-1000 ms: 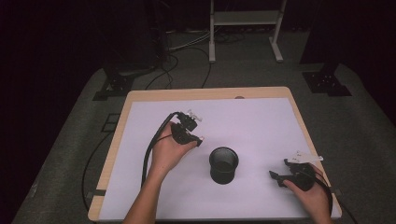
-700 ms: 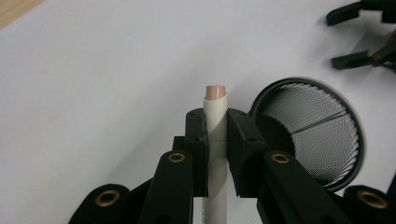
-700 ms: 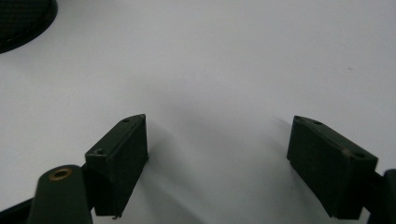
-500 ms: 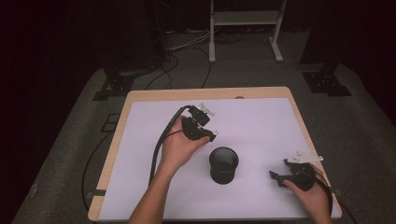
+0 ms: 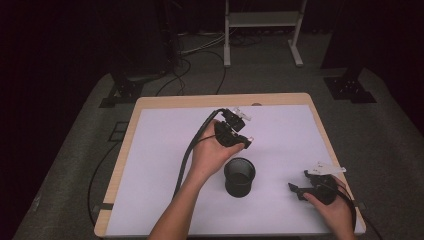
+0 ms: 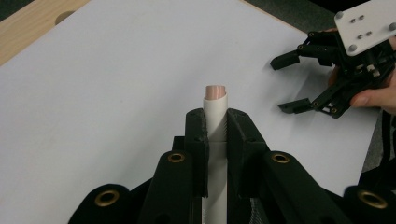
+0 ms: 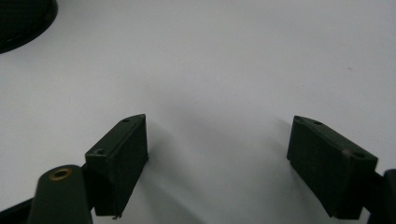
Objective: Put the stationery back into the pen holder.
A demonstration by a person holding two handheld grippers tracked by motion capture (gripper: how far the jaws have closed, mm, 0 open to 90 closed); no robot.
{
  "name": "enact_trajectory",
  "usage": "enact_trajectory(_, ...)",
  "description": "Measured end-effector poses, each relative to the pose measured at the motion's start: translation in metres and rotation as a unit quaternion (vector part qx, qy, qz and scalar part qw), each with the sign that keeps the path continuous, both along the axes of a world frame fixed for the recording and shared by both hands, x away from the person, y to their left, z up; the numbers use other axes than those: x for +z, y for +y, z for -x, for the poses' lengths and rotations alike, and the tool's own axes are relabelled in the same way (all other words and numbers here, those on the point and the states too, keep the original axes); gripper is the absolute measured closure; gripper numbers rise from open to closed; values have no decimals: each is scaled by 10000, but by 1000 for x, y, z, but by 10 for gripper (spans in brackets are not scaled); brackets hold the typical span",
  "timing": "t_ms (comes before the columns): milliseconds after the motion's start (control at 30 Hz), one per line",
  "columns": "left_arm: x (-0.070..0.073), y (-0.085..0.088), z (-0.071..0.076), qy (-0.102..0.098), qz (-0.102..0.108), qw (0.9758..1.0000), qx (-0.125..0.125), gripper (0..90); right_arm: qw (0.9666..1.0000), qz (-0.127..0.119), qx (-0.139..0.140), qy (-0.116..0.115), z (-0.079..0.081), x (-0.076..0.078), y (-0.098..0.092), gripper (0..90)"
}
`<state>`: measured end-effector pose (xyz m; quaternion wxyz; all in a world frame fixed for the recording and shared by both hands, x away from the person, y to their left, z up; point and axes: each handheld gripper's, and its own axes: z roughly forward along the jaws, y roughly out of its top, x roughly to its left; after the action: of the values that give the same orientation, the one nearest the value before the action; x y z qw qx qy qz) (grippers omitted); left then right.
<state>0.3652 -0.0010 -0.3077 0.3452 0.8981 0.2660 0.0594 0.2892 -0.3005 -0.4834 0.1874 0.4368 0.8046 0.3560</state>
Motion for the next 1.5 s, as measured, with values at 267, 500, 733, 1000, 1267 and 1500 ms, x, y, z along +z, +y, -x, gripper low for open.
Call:
enact_trajectory(267,-6,-25,-2,44,180,9996,-205,784,10000,5,0,1,0,0,0,189)
enact_trajectory(500,-14,-39,-3,41,217,9992,-326,783,10000,0,-5,-4,0,0,0,189)
enact_trajectory(733,-22,-38,-3,49,227,9991,-352,782,10000,0,-5,-3,0,0,0,190)
enact_trajectory(1000,-29,-29,-1,55,202,9992,-331,781,10000,2,-1,1,0,0,0,189)
enact_trajectory(1267,-36,-18,5,82,203,9992,-323,778,10000,10,7,-16,0,0,0,190)
enact_trajectory(1500,-40,-7,11,76,216,9993,-279,778,10000,1,-2,2,0,0,0,189)
